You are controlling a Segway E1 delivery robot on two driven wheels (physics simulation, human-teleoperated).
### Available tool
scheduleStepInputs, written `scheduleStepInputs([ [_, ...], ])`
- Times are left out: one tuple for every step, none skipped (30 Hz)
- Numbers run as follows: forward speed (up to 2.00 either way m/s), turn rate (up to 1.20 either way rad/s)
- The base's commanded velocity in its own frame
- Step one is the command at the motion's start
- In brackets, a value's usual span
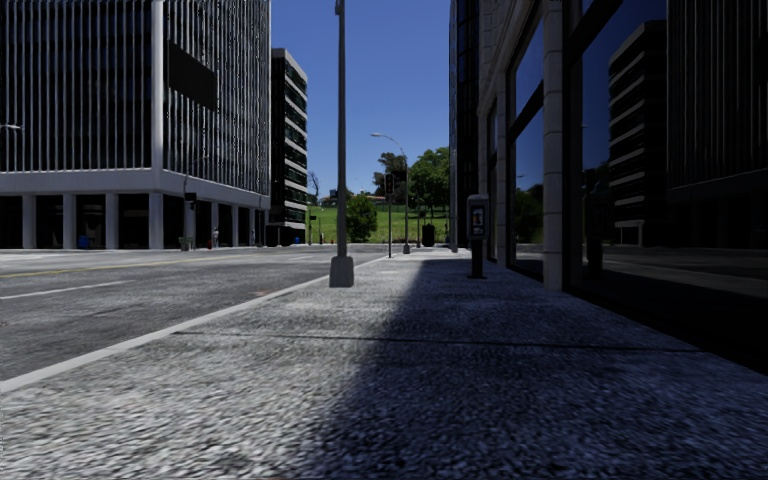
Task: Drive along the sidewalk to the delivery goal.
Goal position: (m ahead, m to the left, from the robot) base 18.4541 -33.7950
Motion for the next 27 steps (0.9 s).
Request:
scheduleStepInputs([
  [2.0,0.0],
  [2.0,-0.03],
  [2.0,-0.05],
  [2.0,-0.06],
  [2.0,-0.06],
  [2.0,-0.06],
  [2.0,-0.06],
  [2.0,-0.06],
  [2.0,-0.06],
  [2.0,-0.06],
  [2.0,-0.06],
  [2.0,-0.06],
  [2.0,-0.06],
  [2.0,-0.07],
  [2.0,-0.12],
  [2.0,-0.19],
  [2.0,-0.21],
  [2.0,-0.22],
  [2.0,-0.22],
  [2.0,-0.22],
  [2.0,-0.17],
  [2.0,-0.05],
  [2.0,-0.05],
  [2.0,0.0],
  [2.0,0.0],
  [2.0,0.0],
  [2.0,0.0],
])
